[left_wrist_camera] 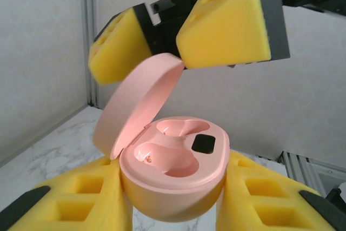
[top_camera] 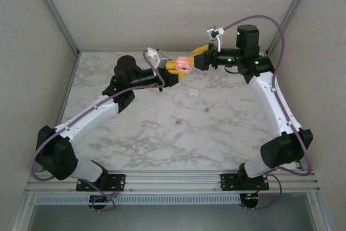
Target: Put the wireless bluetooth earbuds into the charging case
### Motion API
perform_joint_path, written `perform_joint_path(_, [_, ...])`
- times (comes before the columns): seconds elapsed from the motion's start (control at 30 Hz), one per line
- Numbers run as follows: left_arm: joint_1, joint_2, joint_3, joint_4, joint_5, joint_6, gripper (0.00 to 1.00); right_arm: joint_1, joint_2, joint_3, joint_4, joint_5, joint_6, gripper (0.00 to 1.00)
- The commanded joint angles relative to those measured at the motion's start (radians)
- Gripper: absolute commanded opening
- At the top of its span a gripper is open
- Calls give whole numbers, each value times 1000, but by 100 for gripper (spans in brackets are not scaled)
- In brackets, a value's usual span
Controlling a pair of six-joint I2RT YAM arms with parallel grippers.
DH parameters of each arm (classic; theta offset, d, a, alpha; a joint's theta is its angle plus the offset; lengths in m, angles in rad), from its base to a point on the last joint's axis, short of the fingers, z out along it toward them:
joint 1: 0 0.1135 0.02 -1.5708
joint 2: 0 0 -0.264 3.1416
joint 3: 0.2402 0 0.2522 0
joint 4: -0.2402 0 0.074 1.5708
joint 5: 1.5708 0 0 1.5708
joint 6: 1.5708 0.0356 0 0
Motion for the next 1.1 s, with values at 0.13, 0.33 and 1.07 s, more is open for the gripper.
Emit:
perform_joint_path(0.13, [-12,-27,-5,51,-15,-16,28,-3,-47,5,-51,-44,-75,73])
perform_joint_path(0.33, [-11,-36,-10,70,-29,-9,28,-3,-22,7,-56,-50,51,73])
perform_joint_path(1.07, [-19,-46,15,41,-122,136,30,65,111,58,-9,-301,747,49])
